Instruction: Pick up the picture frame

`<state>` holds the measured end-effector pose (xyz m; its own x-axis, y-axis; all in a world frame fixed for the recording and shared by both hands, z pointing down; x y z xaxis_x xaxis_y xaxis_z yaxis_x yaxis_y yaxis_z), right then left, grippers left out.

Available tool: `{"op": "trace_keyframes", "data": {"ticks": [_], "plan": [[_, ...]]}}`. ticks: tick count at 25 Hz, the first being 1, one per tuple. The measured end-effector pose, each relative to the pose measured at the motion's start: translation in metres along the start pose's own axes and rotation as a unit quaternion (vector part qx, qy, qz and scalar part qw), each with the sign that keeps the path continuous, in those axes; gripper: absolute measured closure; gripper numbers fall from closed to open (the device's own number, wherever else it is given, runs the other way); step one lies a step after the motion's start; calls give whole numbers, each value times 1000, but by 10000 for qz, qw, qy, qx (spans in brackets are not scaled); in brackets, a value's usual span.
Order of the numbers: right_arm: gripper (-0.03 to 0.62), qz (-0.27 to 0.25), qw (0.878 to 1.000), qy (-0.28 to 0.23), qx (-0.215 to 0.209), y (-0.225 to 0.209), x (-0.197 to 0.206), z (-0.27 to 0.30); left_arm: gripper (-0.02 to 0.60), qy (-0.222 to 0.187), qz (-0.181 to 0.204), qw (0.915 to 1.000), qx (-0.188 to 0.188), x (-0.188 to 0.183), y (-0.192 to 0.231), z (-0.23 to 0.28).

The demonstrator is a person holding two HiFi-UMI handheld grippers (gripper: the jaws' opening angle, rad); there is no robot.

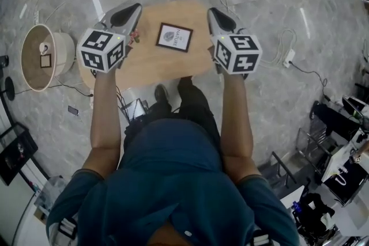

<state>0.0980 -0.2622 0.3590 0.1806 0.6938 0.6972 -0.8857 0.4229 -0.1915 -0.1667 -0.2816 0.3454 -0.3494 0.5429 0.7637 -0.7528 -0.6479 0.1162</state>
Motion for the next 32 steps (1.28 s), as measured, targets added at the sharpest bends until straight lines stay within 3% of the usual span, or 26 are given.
{"op": "trace_keyframes", "data": {"ticks": [17, 32], "plan": [[579, 791, 9860, 1395, -458, -41, 112, 123, 581, 1137, -818, 9901, 86, 96, 32, 105], [569, 1468, 9631, 2154, -675, -66, 191, 202, 581, 2125, -1315, 9680, 250, 190, 47, 192]]}}
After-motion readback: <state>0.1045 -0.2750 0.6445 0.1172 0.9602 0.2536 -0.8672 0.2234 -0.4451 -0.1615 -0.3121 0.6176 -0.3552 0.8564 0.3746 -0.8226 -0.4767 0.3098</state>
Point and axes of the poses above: the fingertips, and each gripper's own axes: z forward along the fingers, y to its left, x out of its underside, the point moved 7 cm from there along -z, backward along the fingers, and after that the axes turned 14 degrees about y, right-handed, at the moved point
